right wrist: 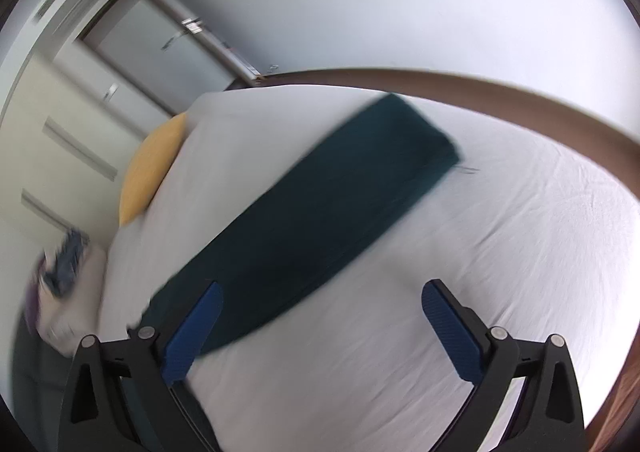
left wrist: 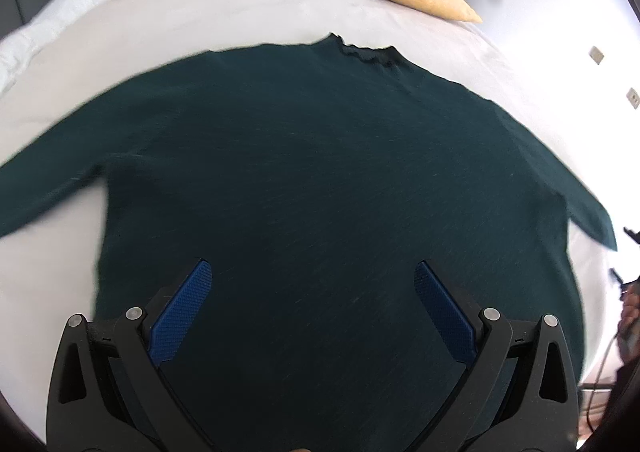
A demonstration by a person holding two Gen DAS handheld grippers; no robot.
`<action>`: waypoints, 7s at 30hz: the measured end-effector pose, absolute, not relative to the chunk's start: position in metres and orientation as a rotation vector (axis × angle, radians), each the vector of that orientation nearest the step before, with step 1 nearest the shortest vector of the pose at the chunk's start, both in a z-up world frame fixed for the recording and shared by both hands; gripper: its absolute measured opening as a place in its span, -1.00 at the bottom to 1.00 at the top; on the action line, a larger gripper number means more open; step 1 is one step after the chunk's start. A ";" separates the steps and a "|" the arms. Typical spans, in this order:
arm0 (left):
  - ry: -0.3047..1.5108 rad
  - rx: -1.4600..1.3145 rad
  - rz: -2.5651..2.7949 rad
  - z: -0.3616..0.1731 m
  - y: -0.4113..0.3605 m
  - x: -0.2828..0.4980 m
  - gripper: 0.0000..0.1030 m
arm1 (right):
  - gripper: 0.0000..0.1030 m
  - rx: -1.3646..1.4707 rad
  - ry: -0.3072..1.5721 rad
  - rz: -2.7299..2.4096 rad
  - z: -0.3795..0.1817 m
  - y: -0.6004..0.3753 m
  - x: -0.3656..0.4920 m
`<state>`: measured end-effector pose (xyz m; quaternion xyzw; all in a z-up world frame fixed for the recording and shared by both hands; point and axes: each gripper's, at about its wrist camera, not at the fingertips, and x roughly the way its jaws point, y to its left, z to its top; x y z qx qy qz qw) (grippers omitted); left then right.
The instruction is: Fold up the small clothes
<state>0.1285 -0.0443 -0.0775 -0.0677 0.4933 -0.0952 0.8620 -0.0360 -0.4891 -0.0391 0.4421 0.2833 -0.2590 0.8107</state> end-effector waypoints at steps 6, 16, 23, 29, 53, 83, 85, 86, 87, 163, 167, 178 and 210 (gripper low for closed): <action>1.021 -0.386 -0.332 -0.083 -0.044 0.156 1.00 | 0.77 1.074 0.480 -0.511 -0.048 -0.537 -0.028; 1.131 -0.267 -0.299 -0.092 -0.061 0.199 1.00 | -0.67 1.036 0.476 -0.553 -0.040 -0.546 0.013; 1.076 -0.395 -0.370 -0.080 -0.053 0.234 0.99 | -0.78 0.730 0.522 -0.406 0.029 -0.458 0.105; 1.021 -0.534 -0.548 -0.063 -0.065 0.275 0.96 | -0.80 0.360 0.632 -0.110 0.046 -0.282 0.208; 1.293 -0.781 -0.741 -0.162 -0.126 0.319 -0.83 | 0.48 0.399 0.804 -0.024 -0.059 -0.191 0.158; 1.046 -0.630 -0.423 -0.200 0.009 0.325 -0.88 | 0.56 1.286 0.531 0.021 -0.090 -0.330 0.132; 1.048 -0.617 -0.423 -0.204 0.010 0.329 -0.88 | 0.55 1.308 0.534 0.012 -0.092 -0.331 0.134; 1.047 -0.620 -0.425 -0.198 0.013 0.332 -0.88 | 0.53 1.319 0.540 0.006 -0.094 -0.333 0.134; 1.046 -0.620 -0.424 -0.192 0.010 0.336 -0.88 | 0.52 1.326 0.549 0.001 -0.097 -0.334 0.135; 0.455 -1.498 0.210 -0.175 0.412 0.045 0.77 | 0.69 0.949 0.768 0.411 -0.023 -0.159 0.077; 0.440 -1.518 0.211 -0.179 0.423 0.066 0.69 | 0.68 0.920 0.773 0.420 -0.020 -0.147 0.071; 0.415 -1.523 0.285 -0.213 0.415 0.088 -0.71 | 0.66 0.937 0.762 0.403 -0.029 -0.149 0.065; 0.757 0.162 -0.167 -0.134 -0.048 0.161 -0.58 | 0.62 0.912 0.964 0.422 -0.076 -0.154 0.191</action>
